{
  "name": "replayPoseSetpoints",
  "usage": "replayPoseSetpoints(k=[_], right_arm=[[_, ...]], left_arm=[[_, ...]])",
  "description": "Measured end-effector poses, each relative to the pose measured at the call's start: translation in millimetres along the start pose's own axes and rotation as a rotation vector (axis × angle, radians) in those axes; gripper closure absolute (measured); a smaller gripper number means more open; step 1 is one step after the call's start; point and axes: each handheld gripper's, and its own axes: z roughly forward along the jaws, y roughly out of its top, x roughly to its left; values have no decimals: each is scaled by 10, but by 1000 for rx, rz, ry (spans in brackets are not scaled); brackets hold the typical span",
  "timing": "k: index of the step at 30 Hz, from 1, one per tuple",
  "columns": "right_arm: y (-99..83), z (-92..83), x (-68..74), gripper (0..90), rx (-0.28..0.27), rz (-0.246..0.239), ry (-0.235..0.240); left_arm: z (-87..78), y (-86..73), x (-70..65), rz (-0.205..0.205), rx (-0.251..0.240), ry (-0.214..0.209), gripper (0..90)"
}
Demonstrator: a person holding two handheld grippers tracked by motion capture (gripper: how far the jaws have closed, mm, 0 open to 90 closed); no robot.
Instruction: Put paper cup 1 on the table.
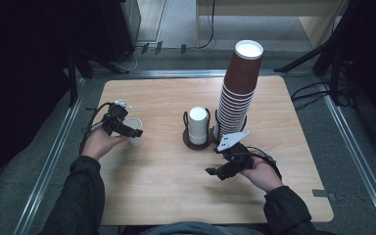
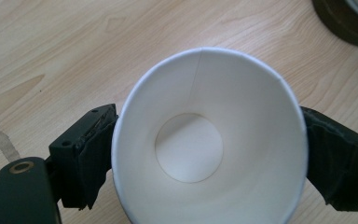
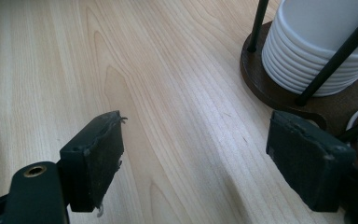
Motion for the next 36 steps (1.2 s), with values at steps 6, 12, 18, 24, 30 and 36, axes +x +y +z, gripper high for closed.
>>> replayPoseSetpoints(k=[6,12,18,24,30,36], right_arm=[[0,-17,-6,189,-12,-10,-2],[2,-31,-11,189,-20,2,4],[2,-87,-36,189,-46,30,11],[-9,-154,-59,186,-53,51,16],[-21,-226,-68,186,-47,79,32],[-9,-288,-58,159,-50,76,36]], left_arm=[[-78,24,-10,2,-34,-17,120],[-185,48,-34,2,-67,-30,118],[-312,78,-90,11,-94,-34,117],[-408,106,-216,38,-118,-75,117],[-452,132,-349,72,-127,-95,124],[-418,133,-497,101,-106,-131,131]])
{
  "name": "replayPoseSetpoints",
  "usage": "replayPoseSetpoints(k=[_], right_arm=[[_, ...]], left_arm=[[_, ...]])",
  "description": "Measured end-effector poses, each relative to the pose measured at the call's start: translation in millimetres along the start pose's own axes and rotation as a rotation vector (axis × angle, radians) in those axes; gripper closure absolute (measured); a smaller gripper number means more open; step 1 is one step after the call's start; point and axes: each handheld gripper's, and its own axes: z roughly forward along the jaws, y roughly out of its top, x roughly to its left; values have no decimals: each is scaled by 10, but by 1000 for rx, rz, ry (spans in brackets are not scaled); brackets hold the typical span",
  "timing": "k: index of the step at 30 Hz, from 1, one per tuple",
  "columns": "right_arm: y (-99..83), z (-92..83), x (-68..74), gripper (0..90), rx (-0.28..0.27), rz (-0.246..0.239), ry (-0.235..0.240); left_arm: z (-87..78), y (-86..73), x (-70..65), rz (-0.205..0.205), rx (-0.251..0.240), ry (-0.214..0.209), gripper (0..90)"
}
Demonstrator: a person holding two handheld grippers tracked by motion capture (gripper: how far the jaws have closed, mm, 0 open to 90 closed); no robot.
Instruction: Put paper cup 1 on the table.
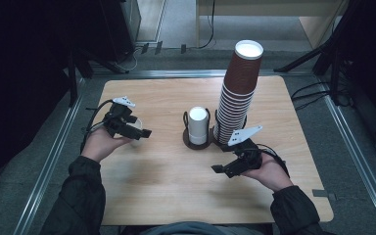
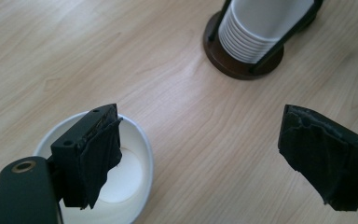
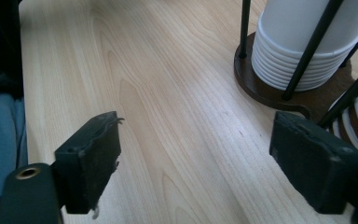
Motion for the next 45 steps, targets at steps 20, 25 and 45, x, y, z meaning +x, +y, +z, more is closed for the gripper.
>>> replayPoseSetpoints(k=[20,25,45], right_arm=[[71,-297,-13,159,-7,62,-56],[116,-453,-41,163,-9,64,-71],[590,-1158,-170,161,1,35,-141]], left_arm=[[156,-105,-494,96,-8,-95,132],[167,-129,-565,98,-24,-121,132],[270,-176,-651,109,0,-180,138]])
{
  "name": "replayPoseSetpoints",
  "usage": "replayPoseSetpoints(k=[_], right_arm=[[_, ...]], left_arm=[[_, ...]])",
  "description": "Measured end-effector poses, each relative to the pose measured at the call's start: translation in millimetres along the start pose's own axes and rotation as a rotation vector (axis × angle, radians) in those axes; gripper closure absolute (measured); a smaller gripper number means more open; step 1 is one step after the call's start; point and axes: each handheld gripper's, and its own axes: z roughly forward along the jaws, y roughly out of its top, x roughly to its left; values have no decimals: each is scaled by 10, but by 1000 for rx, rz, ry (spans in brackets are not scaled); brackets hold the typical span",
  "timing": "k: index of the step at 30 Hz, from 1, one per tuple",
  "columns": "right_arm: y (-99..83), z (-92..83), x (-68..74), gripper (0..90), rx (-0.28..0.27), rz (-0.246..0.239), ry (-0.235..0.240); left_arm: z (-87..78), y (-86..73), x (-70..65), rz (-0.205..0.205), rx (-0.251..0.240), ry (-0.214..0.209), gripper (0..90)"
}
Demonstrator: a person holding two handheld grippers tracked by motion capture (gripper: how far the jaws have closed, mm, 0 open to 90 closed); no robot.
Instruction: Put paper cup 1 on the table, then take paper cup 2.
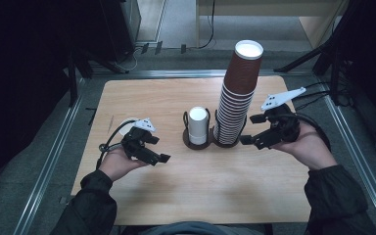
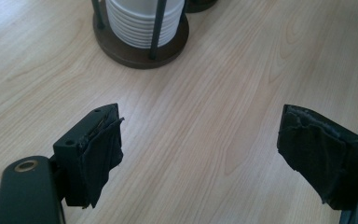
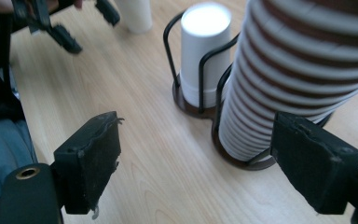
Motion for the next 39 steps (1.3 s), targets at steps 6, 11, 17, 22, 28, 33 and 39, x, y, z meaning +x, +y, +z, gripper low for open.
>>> replayPoseSetpoints(k=[6,11,17,22,28,33,39], right_arm=[[162,-183,-99,146,-15,6,-3],[303,-361,-200,139,-58,12,-23],[467,-457,-291,139,-67,6,-46],[626,-523,-382,139,-81,11,-59],[796,-516,-462,139,-89,8,-51],[936,-463,-491,137,-124,5,-54],[1031,-403,-508,137,-130,12,-70]], left_arm=[[57,-24,1,0,30,-18,139],[129,-64,-13,9,52,-45,142],[125,-66,-29,14,43,-48,142],[96,-71,-46,31,38,-41,142],[88,-80,-53,32,37,-43,142],[103,-90,-52,25,39,-24,142],[126,-99,-60,33,52,-31,142]])
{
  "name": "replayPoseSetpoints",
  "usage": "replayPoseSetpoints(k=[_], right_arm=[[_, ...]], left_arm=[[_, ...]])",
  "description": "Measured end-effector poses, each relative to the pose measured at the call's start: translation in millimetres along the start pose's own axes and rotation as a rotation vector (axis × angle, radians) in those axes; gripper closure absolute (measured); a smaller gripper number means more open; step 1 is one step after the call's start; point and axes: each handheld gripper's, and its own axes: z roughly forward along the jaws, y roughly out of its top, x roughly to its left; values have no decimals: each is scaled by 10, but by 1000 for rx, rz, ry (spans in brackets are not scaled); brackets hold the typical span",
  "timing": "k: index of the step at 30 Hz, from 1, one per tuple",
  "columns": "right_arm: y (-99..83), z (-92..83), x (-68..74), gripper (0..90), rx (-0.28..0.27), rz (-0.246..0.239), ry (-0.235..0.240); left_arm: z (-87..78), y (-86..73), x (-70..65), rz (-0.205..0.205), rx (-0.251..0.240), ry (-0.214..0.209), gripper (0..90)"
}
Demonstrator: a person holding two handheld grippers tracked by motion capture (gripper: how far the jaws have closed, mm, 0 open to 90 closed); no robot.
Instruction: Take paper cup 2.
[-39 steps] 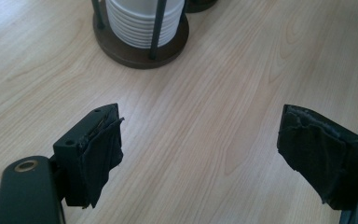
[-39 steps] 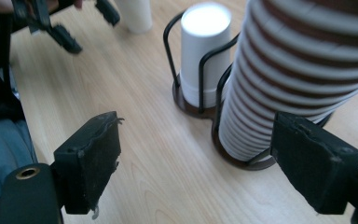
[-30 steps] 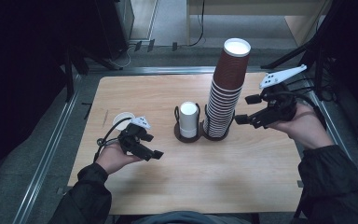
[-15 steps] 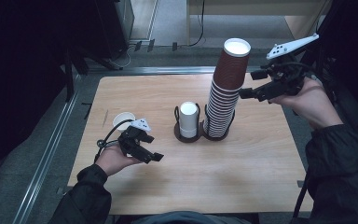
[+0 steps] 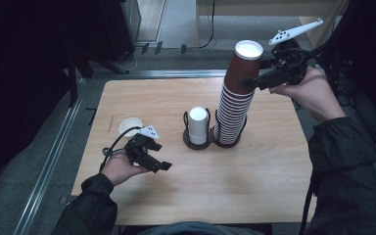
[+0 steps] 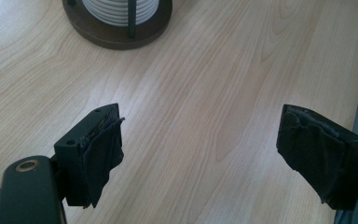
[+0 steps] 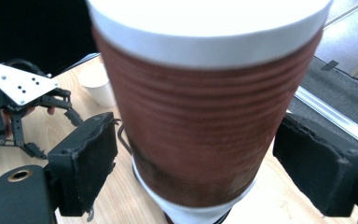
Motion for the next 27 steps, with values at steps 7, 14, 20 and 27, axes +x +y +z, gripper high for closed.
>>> replayPoseSetpoints(k=[7,14,20,27], right_arm=[[122,45,-12,135,-26,-4,-3],[191,98,-10,151,-36,-15,3],[188,109,4,161,-41,-42,-6],[240,46,32,175,-69,-61,-21]], left_arm=[[13,6,-16,16,1,-3,142],[10,6,-28,21,-7,0,145],[18,4,-22,21,-5,-1,145],[-7,5,-29,32,-20,11,154]])
